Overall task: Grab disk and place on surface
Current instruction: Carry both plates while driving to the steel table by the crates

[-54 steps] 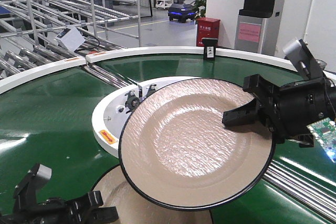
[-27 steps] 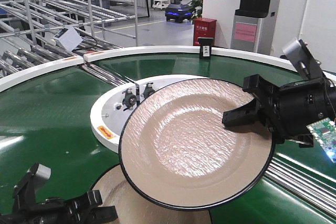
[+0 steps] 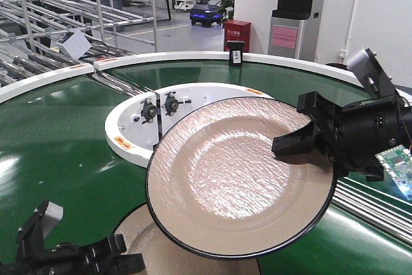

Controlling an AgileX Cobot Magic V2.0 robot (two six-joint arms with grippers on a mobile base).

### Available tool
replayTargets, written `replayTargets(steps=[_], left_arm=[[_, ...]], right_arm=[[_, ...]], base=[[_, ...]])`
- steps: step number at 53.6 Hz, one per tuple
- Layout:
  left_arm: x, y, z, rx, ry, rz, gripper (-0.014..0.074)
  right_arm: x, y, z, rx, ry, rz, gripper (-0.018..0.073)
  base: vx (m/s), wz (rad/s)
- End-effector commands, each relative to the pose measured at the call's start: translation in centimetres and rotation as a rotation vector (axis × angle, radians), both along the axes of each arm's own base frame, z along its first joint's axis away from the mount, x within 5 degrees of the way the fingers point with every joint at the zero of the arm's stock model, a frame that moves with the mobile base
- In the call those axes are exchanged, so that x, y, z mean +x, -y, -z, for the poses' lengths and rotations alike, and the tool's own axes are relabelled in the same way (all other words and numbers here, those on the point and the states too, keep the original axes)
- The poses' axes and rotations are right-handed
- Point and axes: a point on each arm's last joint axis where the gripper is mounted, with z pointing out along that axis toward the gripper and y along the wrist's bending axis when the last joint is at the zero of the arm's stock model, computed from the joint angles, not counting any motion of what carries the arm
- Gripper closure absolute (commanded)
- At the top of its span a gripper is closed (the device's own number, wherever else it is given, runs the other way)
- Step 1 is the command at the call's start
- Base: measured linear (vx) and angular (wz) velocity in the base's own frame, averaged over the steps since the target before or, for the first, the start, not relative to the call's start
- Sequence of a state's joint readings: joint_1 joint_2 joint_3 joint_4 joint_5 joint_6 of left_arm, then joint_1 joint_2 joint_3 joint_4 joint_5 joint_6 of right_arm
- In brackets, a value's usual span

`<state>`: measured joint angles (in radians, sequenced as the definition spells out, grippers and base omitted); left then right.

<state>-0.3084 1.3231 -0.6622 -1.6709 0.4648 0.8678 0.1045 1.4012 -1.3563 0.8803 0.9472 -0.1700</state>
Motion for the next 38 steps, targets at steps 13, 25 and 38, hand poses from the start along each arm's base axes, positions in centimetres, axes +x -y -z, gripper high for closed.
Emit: replayTargets(steps=[13,25,38], left_arm=[[0.0,0.45,-2.52,-0.15,0.027,-0.014,0.0595],[0.0,0.45,-2.52,-0.15,0.027,-0.014,0.0595],[0.0,0.45,-2.52,-0.15,0.027,-0.014,0.0595]], right_arm=[[-0.72,-0.06,-3.19,0.118,0.107,0.043,0.0568],[-0.72,-0.06,-3.19,0.118,0.107,0.043,0.0568],[-0.72,-0.06,-3.19,0.117,0.106,0.042,0.0568]], base=[[-0.17,-0.62],[-0.12,-0.69],[-0.05,-0.66]])
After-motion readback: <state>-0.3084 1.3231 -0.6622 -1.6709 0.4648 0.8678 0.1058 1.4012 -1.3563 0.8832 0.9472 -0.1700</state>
